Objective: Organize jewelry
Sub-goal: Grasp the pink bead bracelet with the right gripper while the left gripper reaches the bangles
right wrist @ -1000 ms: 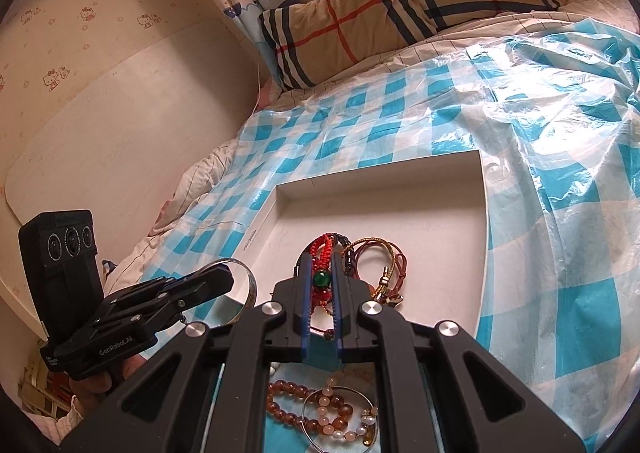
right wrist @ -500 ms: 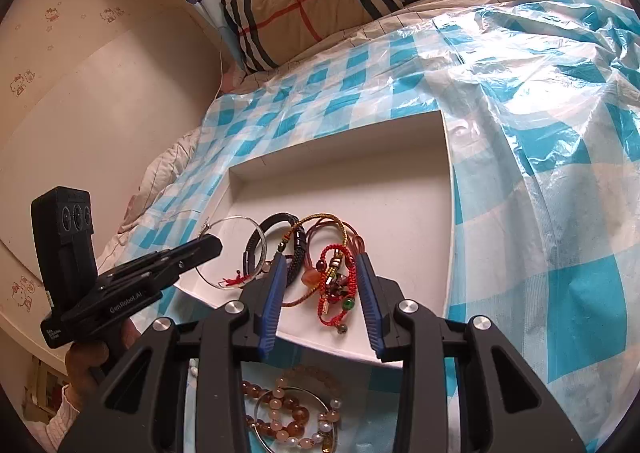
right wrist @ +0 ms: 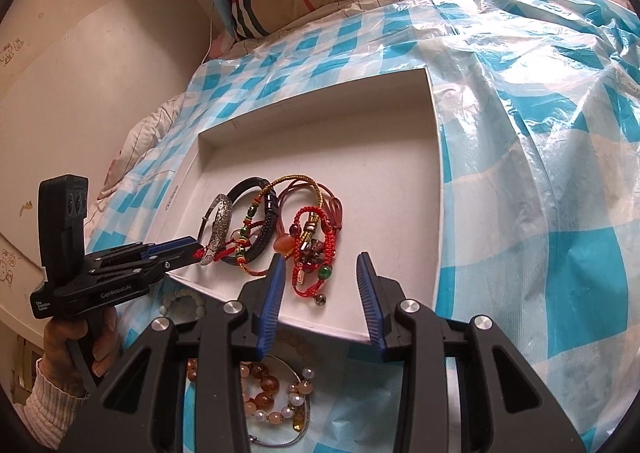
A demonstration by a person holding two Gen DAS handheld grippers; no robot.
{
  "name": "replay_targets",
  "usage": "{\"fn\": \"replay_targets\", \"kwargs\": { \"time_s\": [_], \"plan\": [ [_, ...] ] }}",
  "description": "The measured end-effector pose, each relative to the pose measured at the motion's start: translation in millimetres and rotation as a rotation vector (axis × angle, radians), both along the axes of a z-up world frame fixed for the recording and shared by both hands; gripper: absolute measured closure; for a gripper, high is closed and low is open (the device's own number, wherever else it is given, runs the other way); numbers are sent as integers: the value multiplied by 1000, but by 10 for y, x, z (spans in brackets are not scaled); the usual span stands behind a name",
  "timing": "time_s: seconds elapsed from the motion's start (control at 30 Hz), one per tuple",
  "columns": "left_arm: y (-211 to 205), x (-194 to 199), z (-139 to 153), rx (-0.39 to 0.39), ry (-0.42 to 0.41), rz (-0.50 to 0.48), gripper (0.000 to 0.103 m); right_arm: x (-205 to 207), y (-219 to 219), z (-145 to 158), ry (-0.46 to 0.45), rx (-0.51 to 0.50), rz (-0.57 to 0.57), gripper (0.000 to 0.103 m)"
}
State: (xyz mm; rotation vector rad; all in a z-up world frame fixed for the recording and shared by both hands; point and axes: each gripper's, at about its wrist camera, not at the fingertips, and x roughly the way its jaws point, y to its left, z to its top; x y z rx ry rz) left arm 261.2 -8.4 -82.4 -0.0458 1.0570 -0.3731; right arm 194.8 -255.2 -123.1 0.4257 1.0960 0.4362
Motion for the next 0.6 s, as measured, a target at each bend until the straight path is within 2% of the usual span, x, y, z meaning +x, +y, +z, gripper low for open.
{"fn": "replay_targets", "kwargs": {
  "time_s": [0.13,0.23,0.3,0.37,0.47,0.6],
  "plan": [
    [12,-141,16,-21,25,-5,79,-103,-34,17,8,5,5,66],
    [118,-194,109,-65,4,41,78,-177,-131,128,-18,38,-27,60],
    [234,-253,219,-124,-23,75,76,-281,-167,257,-43,55,-22,60],
    [305,-373,355,-150,-69,81,72,-423,-162,354,-49,59,12,60],
    [325,-617,489,-159,-112,45,63,-637,-76,366,-16,43,76,60],
    [156,-873,418,-135,-78,-42,60,-767,-23,211,39,36,89,60]
  ]
}}
